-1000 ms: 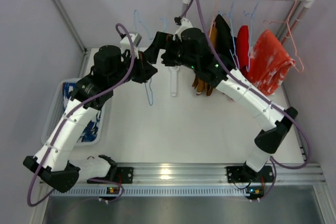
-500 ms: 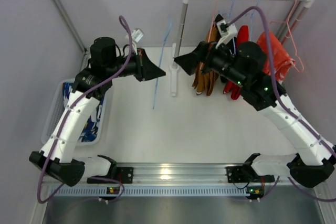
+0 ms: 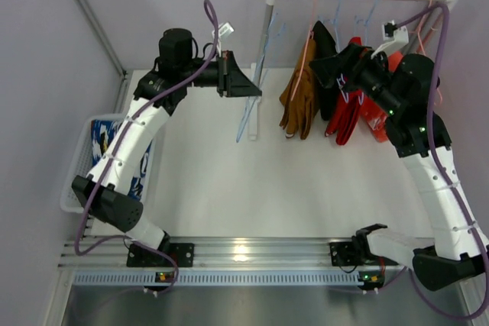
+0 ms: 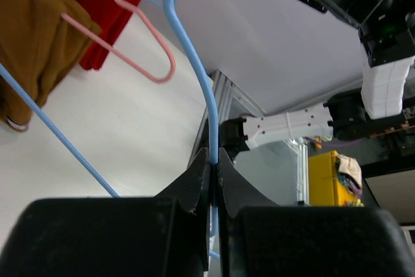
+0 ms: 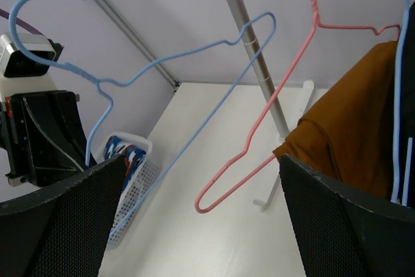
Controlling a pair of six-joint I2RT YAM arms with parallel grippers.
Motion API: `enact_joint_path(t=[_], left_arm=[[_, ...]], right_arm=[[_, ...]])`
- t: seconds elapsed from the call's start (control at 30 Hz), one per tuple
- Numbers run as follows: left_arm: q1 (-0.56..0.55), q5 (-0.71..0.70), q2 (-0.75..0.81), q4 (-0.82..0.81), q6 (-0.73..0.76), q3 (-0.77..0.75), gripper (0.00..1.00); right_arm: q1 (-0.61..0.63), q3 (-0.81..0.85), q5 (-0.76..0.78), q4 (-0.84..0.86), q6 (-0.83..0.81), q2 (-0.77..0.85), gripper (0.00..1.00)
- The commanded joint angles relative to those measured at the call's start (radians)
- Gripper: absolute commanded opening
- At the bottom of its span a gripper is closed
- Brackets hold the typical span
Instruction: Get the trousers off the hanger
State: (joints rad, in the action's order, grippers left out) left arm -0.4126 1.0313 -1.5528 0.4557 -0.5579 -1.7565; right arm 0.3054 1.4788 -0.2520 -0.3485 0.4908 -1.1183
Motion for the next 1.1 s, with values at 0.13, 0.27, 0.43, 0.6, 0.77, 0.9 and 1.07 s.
enact_joint_path(t=[0.13, 0.27, 0.43, 0.6, 0.77, 0.9, 1.07], left_arm=[[0.001, -0.108, -0.177, -0.074, 0.032, -0.256, 0.00], [0.001, -0.106, -0.314, -0.138, -0.017, -0.360, 0.00], [0.001, -0.079, -0.443, -0.193, -0.056, -0.477, 0.00], [0.003, -0.094, -0.513, -0.273, -0.094, -0.526, 0.00], [0.005, -0.119, -0.559, -0.334, -0.134, -0.560, 0.00], [0.011, -0.128, -0.593, -0.373, -0.174, -0.574, 0.00], [0.021, -0.151, -0.624, -0.373, -0.186, -0.575, 0.00]], right_arm=[[-0.092, 0.035, -0.062, -0.007, 0.031, 0.026, 1.00], [-0.121, 0.025, -0.076, -0.015, 0.038, 0.025, 1.00], [-0.158, 0.008, -0.099, -0.020, 0.045, 0.025, 0.99], [-0.198, -0.011, -0.122, -0.032, 0.040, 0.040, 0.99], [-0.224, -0.026, -0.138, -0.044, 0.040, 0.046, 1.00], [-0.233, -0.037, -0.142, -0.044, 0.040, 0.051, 0.99], [-0.241, -0.046, -0.142, -0.041, 0.048, 0.046, 0.99]])
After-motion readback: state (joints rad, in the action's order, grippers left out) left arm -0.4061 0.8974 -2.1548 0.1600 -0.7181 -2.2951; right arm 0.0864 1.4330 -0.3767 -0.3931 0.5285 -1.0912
